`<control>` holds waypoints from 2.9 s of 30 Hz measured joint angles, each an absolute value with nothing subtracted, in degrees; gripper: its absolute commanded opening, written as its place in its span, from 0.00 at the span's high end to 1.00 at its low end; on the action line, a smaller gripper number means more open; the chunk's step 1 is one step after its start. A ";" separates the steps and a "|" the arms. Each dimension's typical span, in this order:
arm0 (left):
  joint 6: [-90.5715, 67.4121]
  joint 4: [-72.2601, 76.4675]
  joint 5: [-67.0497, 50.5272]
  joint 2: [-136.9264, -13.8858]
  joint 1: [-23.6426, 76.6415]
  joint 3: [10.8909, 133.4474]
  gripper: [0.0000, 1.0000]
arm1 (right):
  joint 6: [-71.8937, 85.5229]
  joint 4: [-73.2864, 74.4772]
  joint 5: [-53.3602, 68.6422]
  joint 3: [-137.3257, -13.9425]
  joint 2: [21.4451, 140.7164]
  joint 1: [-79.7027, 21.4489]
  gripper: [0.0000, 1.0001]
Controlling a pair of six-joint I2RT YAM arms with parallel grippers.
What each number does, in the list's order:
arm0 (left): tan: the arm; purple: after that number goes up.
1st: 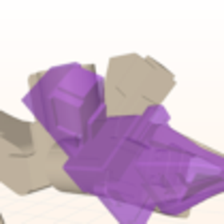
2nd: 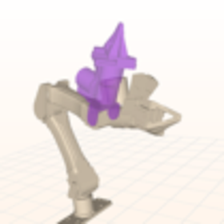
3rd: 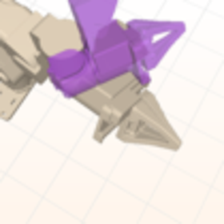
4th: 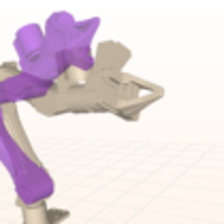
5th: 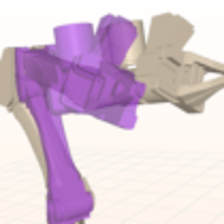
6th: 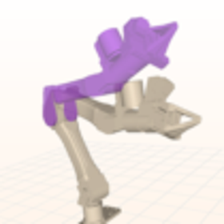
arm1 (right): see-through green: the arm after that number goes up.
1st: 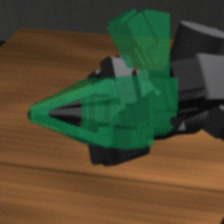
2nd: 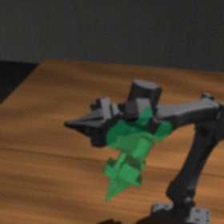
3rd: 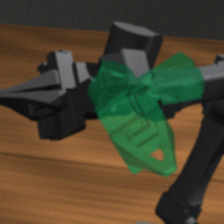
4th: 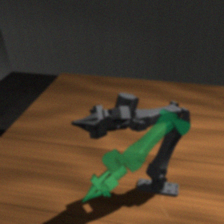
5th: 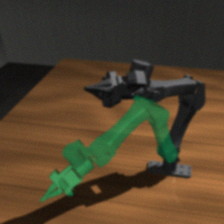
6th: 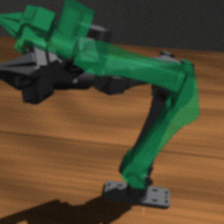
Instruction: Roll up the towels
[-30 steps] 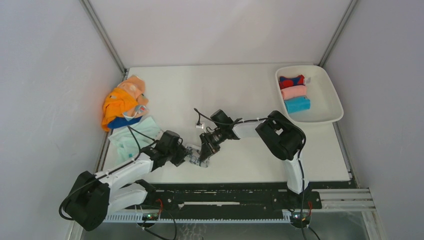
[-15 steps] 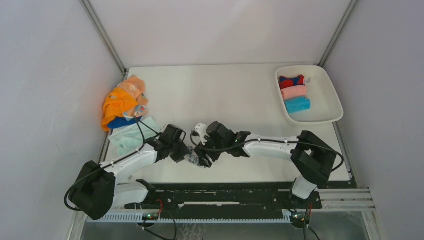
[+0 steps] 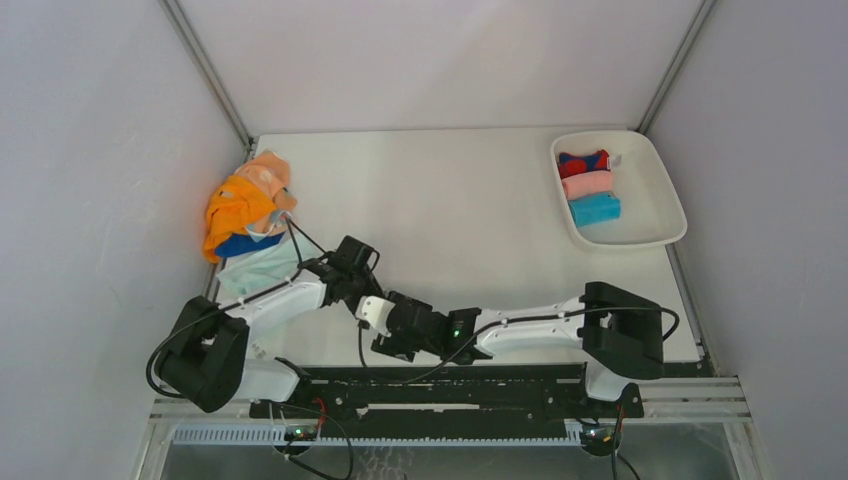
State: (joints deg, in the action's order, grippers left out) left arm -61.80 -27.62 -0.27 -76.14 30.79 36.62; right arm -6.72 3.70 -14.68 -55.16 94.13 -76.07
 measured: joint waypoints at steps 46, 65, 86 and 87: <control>-67.37 -21.50 -3.05 -57.60 25.06 25.06 0.24 | 7.46 -7.68 35.00 -56.21 107.42 -51.40 0.75; -68.90 -12.69 -3.70 -60.99 23.22 21.71 0.26 | 16.10 -14.74 50.46 -57.17 114.37 -46.02 0.73; -67.64 -14.20 -2.76 -66.41 24.29 25.82 0.73 | 15.77 -10.74 44.45 -56.05 110.67 -47.55 0.48; -67.37 -15.27 -2.57 -66.43 24.77 26.41 0.73 | 15.29 -9.65 42.37 -55.77 109.43 -48.29 0.45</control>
